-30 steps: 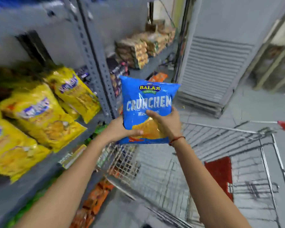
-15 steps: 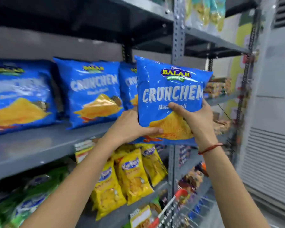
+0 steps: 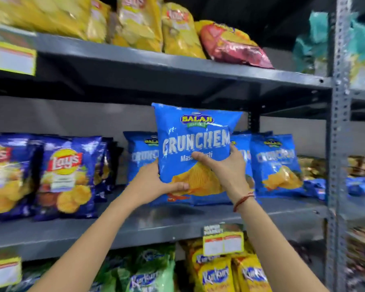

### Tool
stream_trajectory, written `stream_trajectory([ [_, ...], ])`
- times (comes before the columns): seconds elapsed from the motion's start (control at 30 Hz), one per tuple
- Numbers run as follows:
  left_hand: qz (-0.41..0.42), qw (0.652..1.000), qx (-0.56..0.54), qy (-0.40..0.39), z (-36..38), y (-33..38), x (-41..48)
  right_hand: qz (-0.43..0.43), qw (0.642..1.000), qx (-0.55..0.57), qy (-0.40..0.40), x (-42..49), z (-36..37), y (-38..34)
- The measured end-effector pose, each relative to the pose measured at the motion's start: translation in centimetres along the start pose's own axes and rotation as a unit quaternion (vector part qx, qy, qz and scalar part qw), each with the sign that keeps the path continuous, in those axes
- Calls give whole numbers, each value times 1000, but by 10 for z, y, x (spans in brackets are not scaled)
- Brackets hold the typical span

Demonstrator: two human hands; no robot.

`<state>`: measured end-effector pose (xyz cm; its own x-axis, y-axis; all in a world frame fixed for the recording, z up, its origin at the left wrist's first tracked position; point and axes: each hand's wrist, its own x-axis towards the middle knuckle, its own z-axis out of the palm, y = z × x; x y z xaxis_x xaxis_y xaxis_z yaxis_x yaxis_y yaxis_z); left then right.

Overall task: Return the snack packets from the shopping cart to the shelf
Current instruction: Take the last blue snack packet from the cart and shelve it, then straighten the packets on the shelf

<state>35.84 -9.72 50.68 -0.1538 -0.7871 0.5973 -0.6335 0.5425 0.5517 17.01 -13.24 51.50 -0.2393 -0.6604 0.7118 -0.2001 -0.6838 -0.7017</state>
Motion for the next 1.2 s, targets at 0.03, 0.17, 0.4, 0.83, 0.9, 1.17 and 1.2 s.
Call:
stream_trajectory([
  [0.03, -14, 1000, 3, 9, -7, -10, -2, 5, 1000, -2, -12, 0, 15, 2],
  [0.17, -58, 997, 11, 42, -21, -43, -7, 37, 998, 1, -49, -3, 57, 14],
  [0.4, -123, 991, 28, 48, -24, -85, -7, 69, 994, 22, -84, -5, 96, 45],
  [0.83, -120, 989, 68, 45, -19, -100, -20, 32, 998, -50, -17, 1, 107, 60],
  [0.9, -108, 986, 110, 70, -25, -96, -37, -50, 992, -94, 66, -8, 108, 53],
  [1.17, -55, 932, 276, 229, -75, -99, -112, -104, 985, 44, -127, -55, 156, -9],
  [1.2, -60, 921, 300, 241, -80, -103, -119, -68, 979, 46, -188, -60, 165, -14],
])
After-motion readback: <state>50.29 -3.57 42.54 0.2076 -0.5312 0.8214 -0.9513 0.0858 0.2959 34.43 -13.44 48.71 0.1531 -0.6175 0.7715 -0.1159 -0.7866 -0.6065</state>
